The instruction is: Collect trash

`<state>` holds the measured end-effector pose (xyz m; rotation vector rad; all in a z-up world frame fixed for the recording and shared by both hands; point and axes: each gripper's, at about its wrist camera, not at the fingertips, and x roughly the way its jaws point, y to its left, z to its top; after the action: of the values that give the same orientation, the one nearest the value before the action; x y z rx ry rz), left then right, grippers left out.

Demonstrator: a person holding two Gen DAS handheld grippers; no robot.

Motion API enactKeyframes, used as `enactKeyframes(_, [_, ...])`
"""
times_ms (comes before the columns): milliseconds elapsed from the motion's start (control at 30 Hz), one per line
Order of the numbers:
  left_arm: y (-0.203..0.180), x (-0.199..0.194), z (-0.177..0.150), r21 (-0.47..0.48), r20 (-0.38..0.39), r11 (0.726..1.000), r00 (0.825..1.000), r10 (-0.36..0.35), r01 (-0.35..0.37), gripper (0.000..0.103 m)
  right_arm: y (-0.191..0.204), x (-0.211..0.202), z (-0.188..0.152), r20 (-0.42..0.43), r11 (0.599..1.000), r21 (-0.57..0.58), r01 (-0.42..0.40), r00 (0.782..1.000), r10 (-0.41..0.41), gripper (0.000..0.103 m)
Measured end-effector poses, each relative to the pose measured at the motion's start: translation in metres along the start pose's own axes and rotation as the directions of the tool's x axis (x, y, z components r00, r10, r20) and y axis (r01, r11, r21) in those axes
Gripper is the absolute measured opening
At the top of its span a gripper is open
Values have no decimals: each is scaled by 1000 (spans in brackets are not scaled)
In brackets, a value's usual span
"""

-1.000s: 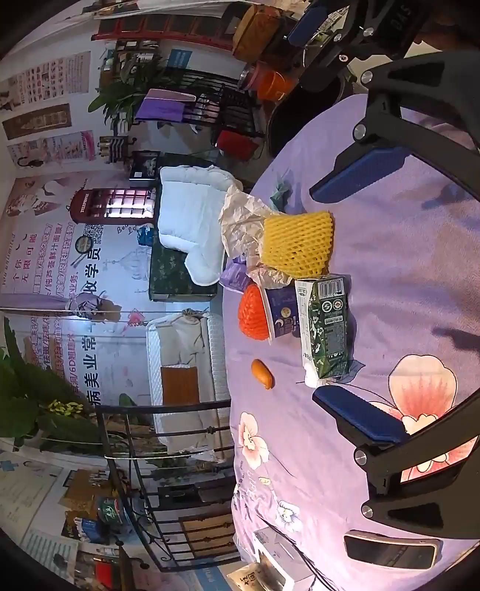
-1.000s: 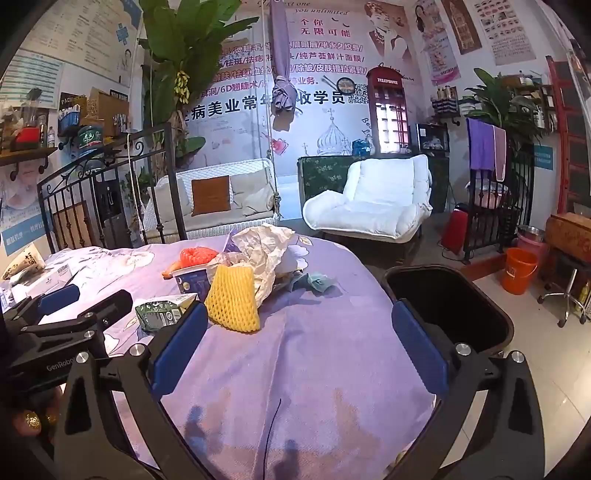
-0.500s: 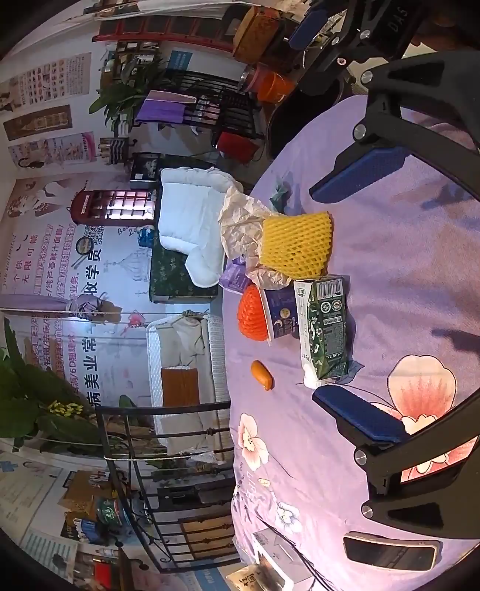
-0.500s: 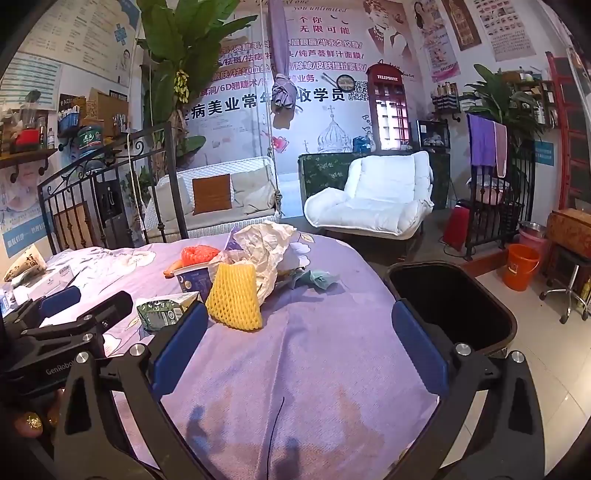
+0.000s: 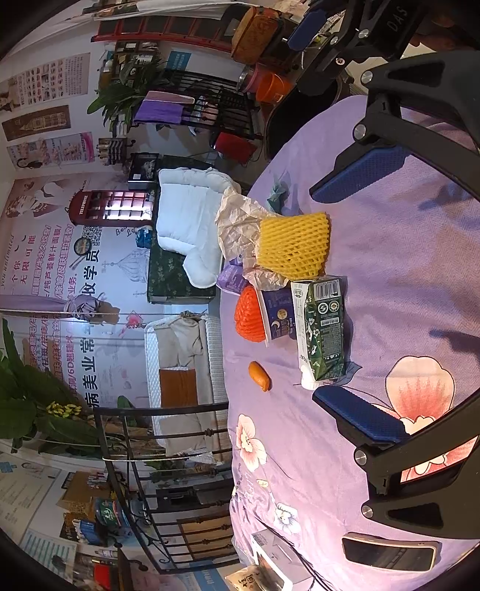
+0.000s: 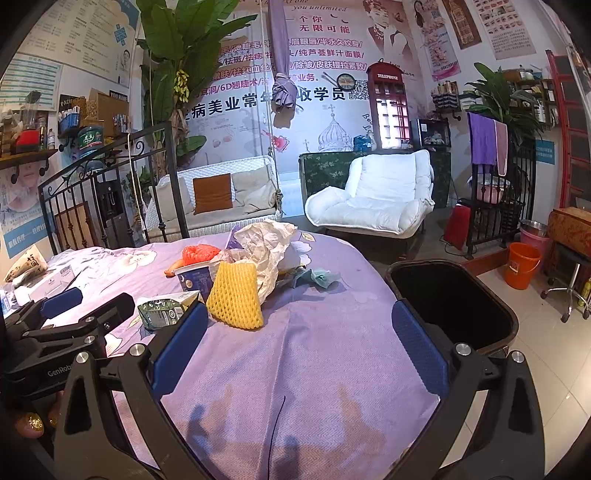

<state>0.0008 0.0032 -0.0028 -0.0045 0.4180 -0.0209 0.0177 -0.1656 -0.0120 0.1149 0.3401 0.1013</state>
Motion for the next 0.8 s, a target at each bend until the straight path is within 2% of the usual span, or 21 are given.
enactKeyframes(800, [-2,0,-1,-1,-1,1000,1000,1,-1,98,5,6,-3,-10,1000,-1,-8,1000,8,99])
